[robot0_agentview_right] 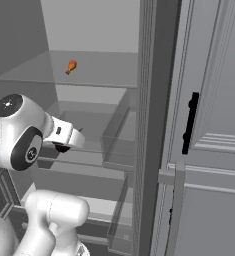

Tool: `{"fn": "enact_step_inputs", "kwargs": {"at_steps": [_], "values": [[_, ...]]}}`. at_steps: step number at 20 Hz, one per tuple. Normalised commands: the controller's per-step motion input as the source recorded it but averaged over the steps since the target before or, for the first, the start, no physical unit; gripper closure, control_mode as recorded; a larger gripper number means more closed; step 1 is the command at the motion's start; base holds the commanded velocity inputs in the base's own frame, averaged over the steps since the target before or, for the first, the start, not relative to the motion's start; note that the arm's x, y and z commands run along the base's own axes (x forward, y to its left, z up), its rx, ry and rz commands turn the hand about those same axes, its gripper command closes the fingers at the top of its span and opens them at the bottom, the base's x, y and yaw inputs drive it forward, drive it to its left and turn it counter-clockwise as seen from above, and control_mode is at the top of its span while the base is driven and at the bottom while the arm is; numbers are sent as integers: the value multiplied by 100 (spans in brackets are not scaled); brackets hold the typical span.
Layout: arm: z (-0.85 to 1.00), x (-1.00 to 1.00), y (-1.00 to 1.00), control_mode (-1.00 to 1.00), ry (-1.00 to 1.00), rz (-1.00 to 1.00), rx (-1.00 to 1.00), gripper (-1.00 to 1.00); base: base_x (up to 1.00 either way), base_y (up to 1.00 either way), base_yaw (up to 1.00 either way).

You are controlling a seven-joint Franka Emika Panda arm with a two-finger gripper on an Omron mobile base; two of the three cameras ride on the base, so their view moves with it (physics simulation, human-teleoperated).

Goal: Place one eggplant and one chicken drumstick in each tupperware on the nearby counter, to pack two identical lunches.

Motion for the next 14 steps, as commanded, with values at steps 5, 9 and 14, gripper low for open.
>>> {"fn": "enact_step_inputs", "kwargs": {"at_steps": [5,9,14], "values": [[0,-16,0,100,-2,-2,0,100,-28,0,-1],[0,0,0,100,0,0,0,100,-100,0,0],[0,0,0,100,0,0,0,100,-100,17,10]]}}
